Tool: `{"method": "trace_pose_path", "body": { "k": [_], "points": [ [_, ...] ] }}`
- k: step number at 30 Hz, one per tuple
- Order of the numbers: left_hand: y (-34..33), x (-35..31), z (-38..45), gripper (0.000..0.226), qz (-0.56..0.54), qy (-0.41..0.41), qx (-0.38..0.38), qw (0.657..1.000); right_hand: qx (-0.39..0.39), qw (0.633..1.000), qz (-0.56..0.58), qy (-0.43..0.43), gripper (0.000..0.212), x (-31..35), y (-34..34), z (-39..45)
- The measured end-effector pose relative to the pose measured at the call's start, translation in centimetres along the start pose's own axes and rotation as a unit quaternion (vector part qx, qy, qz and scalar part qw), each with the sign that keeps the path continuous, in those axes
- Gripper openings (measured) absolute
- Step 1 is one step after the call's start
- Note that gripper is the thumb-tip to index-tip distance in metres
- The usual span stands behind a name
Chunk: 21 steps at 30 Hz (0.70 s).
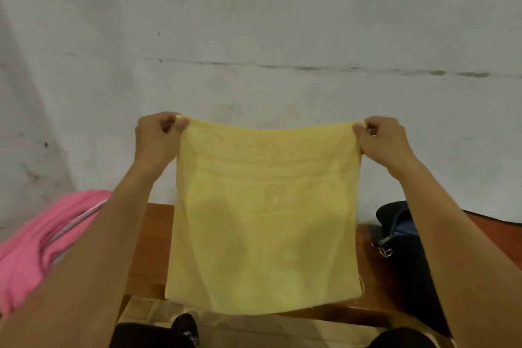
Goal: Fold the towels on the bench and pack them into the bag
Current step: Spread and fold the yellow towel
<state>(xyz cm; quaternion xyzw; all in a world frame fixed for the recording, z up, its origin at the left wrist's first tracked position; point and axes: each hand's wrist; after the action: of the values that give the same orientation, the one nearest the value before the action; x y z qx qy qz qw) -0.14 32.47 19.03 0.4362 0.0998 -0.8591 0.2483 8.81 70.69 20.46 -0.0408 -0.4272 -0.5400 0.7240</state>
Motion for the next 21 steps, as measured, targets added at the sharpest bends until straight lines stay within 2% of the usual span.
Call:
{"method": "trace_pose_path", "body": {
  "k": [3,8,11,15,18,21],
  "points": [
    [-0.6,-0.1,0.5,0.007,0.008,0.019,0.005,1.000,-0.021,0.999,0.044,-0.024,0.032,0.2,-0.2,0.0],
    [-1.6,-0.6,0.4,0.011,-0.136,0.081,0.027,0.987,-0.082,0.989,0.112,-0.059,0.030,0.0,-0.7,0.0],
    [-1.6,-0.2,-0.3,0.013,-0.152,0.071,0.035,0.985,-0.101,0.986,0.125,-0.053,0.028,-0.4,-0.6,-0.2],
    [-0.9,1.3,-1.9,0.010,-0.086,0.055,0.034,0.994,-0.074,0.992,0.094,-0.043,0.026,-1.9,-0.4,-1.3],
    [0.1,2.7,-4.5,0.012,-0.080,0.058,0.050,0.994,-0.030,0.998,0.049,-0.028,0.025,-3.2,-0.2,-3.8],
    [1.3,5.3,-7.6,0.012,-0.058,0.058,0.098,0.992,0.019,0.999,0.031,-0.040,0.022,-5.5,-0.5,-7.7]
  ]
}}
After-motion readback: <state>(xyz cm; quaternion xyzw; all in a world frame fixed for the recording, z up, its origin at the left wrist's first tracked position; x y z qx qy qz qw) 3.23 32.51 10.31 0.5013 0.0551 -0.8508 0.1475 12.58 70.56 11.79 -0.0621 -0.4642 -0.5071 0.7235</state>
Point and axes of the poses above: each hand's wrist, its own z-axis towards the middle knuckle, its own y-axis out of the back of the hand, x = y × z, and after that the axes turned 13 degrees about -x, right-handed
